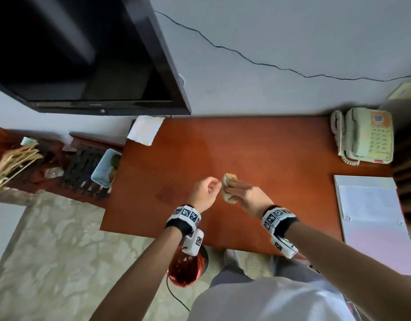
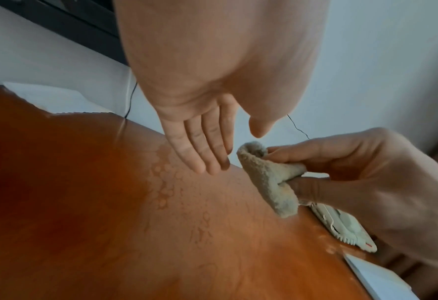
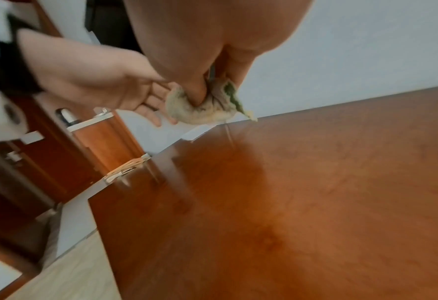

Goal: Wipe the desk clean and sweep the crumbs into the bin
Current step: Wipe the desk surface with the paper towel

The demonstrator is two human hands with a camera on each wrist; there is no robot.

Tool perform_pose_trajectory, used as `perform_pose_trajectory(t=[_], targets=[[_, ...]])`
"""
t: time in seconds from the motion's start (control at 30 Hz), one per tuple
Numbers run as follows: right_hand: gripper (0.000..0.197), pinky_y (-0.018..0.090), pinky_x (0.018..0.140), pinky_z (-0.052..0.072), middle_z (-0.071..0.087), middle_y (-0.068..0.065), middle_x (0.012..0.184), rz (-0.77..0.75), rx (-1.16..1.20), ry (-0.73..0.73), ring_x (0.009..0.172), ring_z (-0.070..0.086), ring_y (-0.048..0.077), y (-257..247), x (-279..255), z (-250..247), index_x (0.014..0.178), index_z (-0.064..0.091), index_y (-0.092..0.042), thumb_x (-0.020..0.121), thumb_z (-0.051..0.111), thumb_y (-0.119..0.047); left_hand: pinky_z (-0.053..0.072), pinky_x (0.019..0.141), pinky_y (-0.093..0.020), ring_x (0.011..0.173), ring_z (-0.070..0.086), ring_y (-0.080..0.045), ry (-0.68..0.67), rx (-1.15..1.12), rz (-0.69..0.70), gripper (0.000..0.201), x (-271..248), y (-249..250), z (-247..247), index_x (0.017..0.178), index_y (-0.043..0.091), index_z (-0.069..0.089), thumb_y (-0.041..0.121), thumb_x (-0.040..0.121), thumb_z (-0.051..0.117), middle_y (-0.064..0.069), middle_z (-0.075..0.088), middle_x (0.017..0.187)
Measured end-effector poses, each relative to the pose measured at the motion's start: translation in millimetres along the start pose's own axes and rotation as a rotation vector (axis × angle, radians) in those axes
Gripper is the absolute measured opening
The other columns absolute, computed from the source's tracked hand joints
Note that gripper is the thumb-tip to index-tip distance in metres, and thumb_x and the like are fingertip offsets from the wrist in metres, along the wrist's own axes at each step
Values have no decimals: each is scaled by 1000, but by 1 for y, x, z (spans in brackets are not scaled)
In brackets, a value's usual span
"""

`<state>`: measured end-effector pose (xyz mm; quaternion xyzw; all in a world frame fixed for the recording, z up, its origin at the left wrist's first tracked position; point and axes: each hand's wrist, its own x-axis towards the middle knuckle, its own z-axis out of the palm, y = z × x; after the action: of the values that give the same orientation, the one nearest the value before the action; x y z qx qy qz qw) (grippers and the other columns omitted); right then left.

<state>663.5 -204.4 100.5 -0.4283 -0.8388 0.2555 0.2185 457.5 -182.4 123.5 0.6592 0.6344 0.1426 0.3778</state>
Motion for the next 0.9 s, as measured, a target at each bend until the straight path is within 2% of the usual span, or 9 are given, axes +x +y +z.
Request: perform_pose_trajectory(t=[0.1,0.23,0.33,0.43,0.53,0.63,0.73,0.83,0.9], targets=[[66,43,104,49,56,10,141,-14,-43,-46,137,47,29,-14,14,26,127,65,-10,67,68,16,60,80,-34,86,72,-11,-4,-123,-57,24,1,-19,-18,102,17,73,39,97,66,6,75,94],[73,44,99,52,51,5,146,-19,-3,-43,139,43,24,-22,36,47,133,61,-15,66,66,15,61,79,-48,83,73,-17,56,-264,-161,16,3,-46,-31,96,16,73,31,89,75,3,76,88],[56,41,97,54,55,2,142,-52,87,-51,133,51,22,-26,59,52,129,64,-17,78,69,5,62,76,-39,79,73,-9,148,-202,-213,9,4,-58,-43,91,21,74,28,87,77,9,75,84],[46,33,94,56,49,-9,147,-56,138,-69,125,58,11,-27,84,51,138,55,-32,93,63,-27,58,73,-28,77,70,-3,216,-136,-247,5,7,-69,-59,90,23,73,25,87,76,13,73,82],[54,37,96,55,50,-8,146,54,212,-79,122,58,11,-29,115,42,144,38,-38,94,55,-49,57,72,-24,76,69,0,202,-90,-226,8,13,-78,-79,93,22,73,27,87,75,14,73,83],[76,32,106,44,49,-8,145,191,320,-194,123,52,8,-36,149,36,148,28,-39,84,67,-57,51,69,-14,74,66,3,146,-140,-179,8,13,-77,-99,96,11,74,17,91,73,8,73,85],[65,36,95,55,66,-12,118,245,430,-384,101,64,2,-37,176,40,132,52,-30,77,74,-57,47,68,-8,73,63,10,112,-167,-132,10,14,-77,-117,101,6,74,12,94,70,4,73,88],[24,36,82,59,72,-9,94,279,464,-401,85,69,5,-40,191,40,103,67,-27,82,78,-34,46,66,-9,73,62,10,63,-194,-135,12,14,-90,-128,104,8,73,16,95,70,-2,74,93],[11,37,78,60,73,-7,87,312,483,-388,80,70,10,-44,203,42,94,71,-26,84,76,-24,48,69,-11,77,64,3,19,-289,-155,16,15,-101,-134,105,9,72,20,94,73,-3,75,95]])
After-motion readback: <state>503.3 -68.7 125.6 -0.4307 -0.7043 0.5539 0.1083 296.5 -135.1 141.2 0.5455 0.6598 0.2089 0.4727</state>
